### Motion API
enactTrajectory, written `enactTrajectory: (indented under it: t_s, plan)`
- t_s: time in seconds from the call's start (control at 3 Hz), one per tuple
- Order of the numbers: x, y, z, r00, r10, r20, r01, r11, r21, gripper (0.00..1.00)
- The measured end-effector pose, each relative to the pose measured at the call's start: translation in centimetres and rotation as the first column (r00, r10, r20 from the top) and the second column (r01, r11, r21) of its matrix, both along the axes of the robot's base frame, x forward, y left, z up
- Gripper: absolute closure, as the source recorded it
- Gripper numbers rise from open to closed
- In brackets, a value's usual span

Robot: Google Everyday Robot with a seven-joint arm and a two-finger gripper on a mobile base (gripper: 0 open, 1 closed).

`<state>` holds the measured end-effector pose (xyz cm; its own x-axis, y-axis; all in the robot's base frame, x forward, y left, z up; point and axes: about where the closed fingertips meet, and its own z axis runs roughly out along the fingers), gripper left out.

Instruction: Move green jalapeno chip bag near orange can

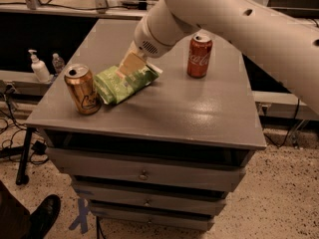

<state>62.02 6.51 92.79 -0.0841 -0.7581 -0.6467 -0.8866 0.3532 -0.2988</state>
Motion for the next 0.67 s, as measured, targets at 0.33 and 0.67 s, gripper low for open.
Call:
enactTrajectory:
  t_s: [0.33, 0.67]
  plan:
    - [0.2, -0.4, 0.1, 0.9999, -0.007, 0.009, 0.007, 1.0, -0.01, 0.0]
    - [0.7, -2.7, 1.2, 0.9989, -0.034, 0.031, 0.034, 0.999, -0.003, 0.0]
